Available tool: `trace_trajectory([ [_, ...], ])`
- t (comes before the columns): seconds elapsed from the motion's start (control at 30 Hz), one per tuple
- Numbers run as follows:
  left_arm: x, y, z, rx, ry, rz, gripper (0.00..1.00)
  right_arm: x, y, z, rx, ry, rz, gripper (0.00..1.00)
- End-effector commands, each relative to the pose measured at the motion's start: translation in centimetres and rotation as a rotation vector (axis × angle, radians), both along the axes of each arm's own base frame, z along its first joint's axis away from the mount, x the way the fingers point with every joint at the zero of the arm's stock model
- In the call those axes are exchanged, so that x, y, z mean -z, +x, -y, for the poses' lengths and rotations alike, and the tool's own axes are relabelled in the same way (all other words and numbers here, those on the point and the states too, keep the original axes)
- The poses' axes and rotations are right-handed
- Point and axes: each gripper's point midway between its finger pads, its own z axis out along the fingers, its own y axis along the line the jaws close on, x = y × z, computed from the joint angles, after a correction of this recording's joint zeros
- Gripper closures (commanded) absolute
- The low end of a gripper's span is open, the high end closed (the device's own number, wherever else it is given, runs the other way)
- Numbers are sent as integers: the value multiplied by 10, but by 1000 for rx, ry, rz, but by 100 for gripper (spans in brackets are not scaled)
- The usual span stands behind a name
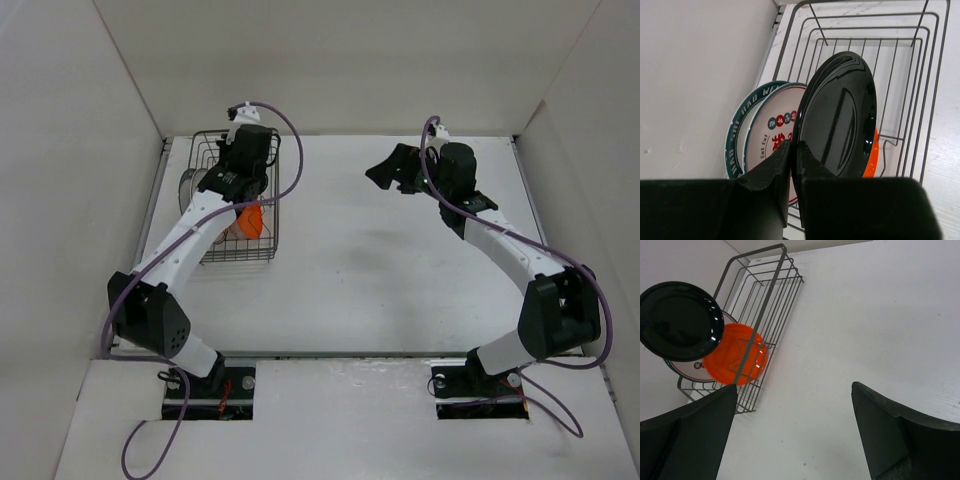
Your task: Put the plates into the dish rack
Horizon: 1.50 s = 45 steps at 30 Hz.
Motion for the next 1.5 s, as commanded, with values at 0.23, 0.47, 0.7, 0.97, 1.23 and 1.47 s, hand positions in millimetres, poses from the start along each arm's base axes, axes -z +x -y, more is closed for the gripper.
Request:
trace_trajectory([
  [0.23,26,-3,11,28,22,-44,100,-11,5,13,16,-6,49,0],
  [0.47,54,-2,15,41,28,-102,100,-7,5,16,14,-14,45,0],
  [0.7,71,1,26,90,-2,-150,98,-11,3,18,6,-8,53,0],
  [0.97,55,-4,37,159,-61,-138,65,-13,5,16,-7,-12,62,0],
  [1.23,-44,-15,44,254,-147,44,8,-44,-2,38,117,-204,66,0],
  [1.47,-128,-57,17,317,-222,255,0,-109,-55,100,383,-361,104,0],
])
